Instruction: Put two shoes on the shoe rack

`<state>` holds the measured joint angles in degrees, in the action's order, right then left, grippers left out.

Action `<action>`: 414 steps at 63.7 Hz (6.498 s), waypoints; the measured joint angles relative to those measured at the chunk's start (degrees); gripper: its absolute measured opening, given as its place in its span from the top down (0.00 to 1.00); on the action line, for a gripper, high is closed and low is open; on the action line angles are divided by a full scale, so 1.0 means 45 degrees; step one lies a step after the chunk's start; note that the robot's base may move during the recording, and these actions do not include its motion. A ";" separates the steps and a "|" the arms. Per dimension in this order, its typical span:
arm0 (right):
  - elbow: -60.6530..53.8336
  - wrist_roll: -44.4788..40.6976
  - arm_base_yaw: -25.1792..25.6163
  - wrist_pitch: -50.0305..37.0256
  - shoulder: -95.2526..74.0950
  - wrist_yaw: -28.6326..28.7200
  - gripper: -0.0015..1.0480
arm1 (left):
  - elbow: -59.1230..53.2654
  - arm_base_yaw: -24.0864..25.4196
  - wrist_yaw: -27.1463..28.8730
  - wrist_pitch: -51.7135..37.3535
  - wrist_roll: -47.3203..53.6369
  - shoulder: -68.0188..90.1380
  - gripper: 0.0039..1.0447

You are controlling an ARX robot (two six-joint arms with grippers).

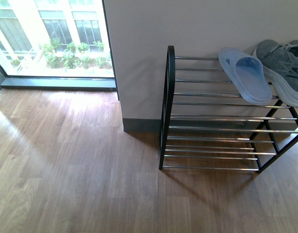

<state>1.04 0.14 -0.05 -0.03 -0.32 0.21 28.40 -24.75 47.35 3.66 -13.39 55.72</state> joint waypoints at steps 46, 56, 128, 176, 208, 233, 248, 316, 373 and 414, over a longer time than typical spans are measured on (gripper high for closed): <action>0.0000 0.0005 -0.0005 0.0019 0.0010 -0.0083 0.09 | -0.0015 -0.0058 -0.0107 0.0015 0.0005 0.0039 0.98; 0.0000 0.0005 -0.0005 0.0019 0.0010 -0.0087 0.09 | 0.0073 0.0121 -0.0233 -0.0695 -0.0403 0.0583 0.98; 0.0000 0.0005 -0.0005 0.0019 0.0010 -0.0063 0.09 | 1.9317 -0.0573 -0.7596 0.2035 -0.4624 2.0410 0.98; 0.0000 0.0005 -0.0005 0.0019 0.0010 -0.0063 0.09 | 1.9380 -0.0340 -0.7388 0.1982 -0.2764 2.1245 0.33; 0.0000 0.0005 -0.0005 0.0019 0.0010 -0.0058 0.09 | 0.7854 -0.0865 -0.3492 -0.1987 -0.2817 0.9879 0.09; 0.0000 0.0005 -0.0005 0.0019 0.0010 -0.0044 0.09 | 0.2113 -0.0840 -0.1205 0.1282 -0.4731 0.1010 0.09; 0.0000 0.0005 -0.0005 0.0019 0.0010 -0.0083 0.09 | -0.1384 0.0369 -0.5503 -0.6445 -0.0165 -0.0262 0.34; 0.0000 0.0005 -0.0005 0.0019 0.0010 -0.0053 0.09 | -0.6144 0.5464 -1.0520 -0.4959 0.2856 -0.8277 0.99; 0.0000 0.0005 -0.0005 0.0019 0.0010 -0.0049 0.09 | -0.6139 0.5469 -1.0520 -0.0811 0.2856 -1.2182 0.86; 0.0000 0.0005 -0.0005 0.0019 0.0010 -0.0049 0.09 | -0.6139 0.5469 -1.0520 -0.0811 0.2875 -1.2182 0.09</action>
<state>1.04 0.16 -0.08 0.05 -0.27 -0.01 0.78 -0.14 0.01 0.01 -0.45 0.91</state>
